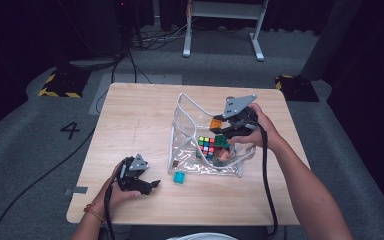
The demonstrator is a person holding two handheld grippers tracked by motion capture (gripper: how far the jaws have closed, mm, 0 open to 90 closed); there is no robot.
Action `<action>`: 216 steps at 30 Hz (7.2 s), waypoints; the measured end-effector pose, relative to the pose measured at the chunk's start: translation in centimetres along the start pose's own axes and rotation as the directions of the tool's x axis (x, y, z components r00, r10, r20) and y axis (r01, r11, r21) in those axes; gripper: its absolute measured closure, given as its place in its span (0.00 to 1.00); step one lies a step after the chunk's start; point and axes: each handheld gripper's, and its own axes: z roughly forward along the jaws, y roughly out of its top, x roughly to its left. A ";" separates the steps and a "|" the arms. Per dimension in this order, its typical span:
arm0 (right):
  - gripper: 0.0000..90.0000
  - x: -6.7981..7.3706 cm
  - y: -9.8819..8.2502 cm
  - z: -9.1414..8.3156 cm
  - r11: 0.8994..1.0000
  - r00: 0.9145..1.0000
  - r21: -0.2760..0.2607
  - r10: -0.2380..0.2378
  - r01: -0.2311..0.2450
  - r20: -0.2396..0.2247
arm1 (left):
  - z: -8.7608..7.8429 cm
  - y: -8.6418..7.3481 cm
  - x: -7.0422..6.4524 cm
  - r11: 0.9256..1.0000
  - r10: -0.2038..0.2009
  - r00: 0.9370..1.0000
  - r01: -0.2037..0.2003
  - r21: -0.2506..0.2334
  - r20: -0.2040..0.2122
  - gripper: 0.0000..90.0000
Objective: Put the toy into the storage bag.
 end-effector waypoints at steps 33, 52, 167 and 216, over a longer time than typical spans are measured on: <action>0.66 -1.3 -2.4 2.0 0.891 1.000 0.454 0.012 0.001 -0.026 | 0.0 0.0 0.0 1.000 0.000 1.000 0.000 0.000 0.000 0.16; 0.51 -1.2 -4.7 -1.2 0.966 0.993 0.232 0.110 -0.115 0.035 | 0.0 0.0 0.0 1.000 0.000 1.000 0.000 0.000 -0.001 0.16; 0.66 15.4 -6.2 13.8 0.985 0.977 -0.093 0.130 -0.147 -0.172 | 0.0 0.0 0.0 1.000 0.001 1.000 -0.001 0.000 -0.002 0.16; 0.66 8.4 -22.5 -3.1 0.896 0.893 -0.097 0.440 -0.432 0.091 | 0.0 0.0 0.0 1.000 0.001 1.000 -0.001 -0.001 -0.002 0.16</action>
